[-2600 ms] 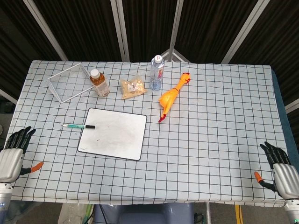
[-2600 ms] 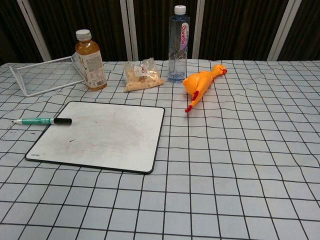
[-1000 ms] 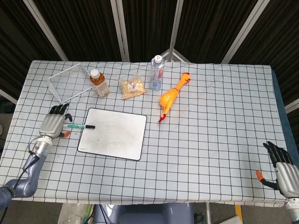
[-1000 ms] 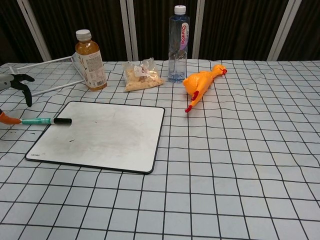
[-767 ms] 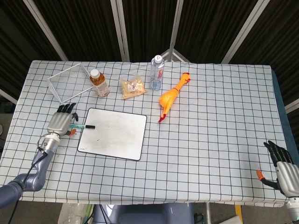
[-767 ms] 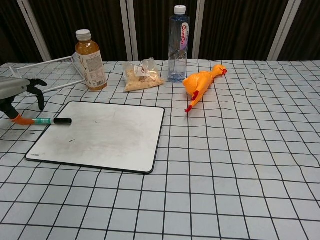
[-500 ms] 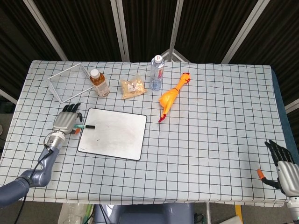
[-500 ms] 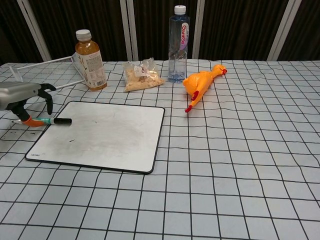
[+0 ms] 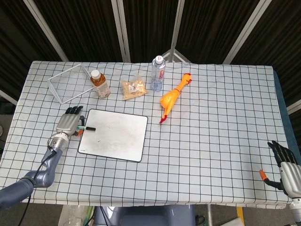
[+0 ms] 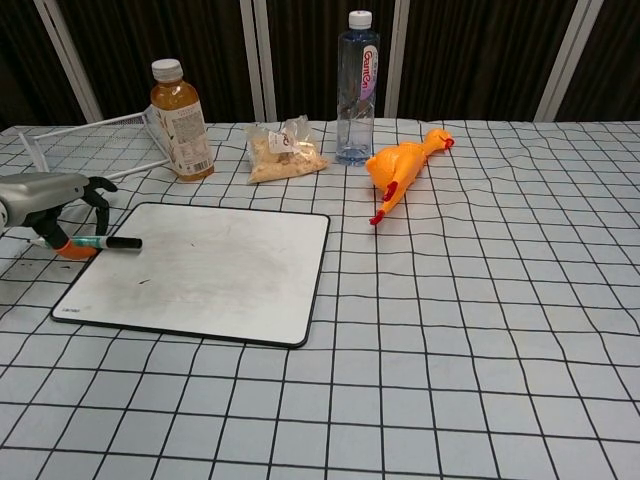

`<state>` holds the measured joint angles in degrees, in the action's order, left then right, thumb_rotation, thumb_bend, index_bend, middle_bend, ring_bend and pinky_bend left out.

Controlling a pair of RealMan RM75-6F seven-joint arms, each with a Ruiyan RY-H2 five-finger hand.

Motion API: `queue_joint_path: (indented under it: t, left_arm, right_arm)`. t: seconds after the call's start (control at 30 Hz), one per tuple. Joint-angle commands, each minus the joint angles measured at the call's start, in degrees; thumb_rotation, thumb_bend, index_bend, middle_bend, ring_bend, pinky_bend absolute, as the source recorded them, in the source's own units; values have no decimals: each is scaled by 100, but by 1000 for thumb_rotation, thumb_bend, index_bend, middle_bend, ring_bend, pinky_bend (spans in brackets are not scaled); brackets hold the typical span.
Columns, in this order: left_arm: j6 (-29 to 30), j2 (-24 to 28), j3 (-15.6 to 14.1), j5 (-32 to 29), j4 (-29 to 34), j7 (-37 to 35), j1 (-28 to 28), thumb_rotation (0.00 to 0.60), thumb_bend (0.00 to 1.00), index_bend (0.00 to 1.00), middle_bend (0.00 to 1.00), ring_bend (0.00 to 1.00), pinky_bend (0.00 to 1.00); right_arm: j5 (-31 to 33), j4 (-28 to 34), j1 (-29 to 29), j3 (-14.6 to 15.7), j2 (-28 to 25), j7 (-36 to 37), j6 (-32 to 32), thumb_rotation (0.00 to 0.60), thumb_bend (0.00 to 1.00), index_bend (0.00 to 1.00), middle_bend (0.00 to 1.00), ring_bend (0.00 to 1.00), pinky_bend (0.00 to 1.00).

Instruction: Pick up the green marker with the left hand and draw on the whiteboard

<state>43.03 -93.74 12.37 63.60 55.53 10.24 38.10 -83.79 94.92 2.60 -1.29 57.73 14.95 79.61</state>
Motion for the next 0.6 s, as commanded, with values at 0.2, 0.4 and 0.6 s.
queue_joint_path:
  t: [0.2, 0.4, 0.6]
  left_arm:
    - [659, 210, 562, 45, 929, -1118, -155, 600, 540, 676, 144, 6, 9]
    - [986, 304, 938, 131, 1829, -2287, -303, 600, 540, 693, 181, 45, 56]
    - [1032, 158, 1027, 300, 2298, -3225, -339, 600, 540, 701, 198, 48, 66]
  right_arm:
    - [1, 12, 3, -7, -8, 7, -3, 600, 354, 0, 0, 0, 0]
    - [-3, 23, 8, -11, -12, 13, -8, 600, 353, 0, 0, 0, 0]
    - [13, 30, 16, -16, -22, 32, -34, 600, 353, 0, 0, 0, 0]
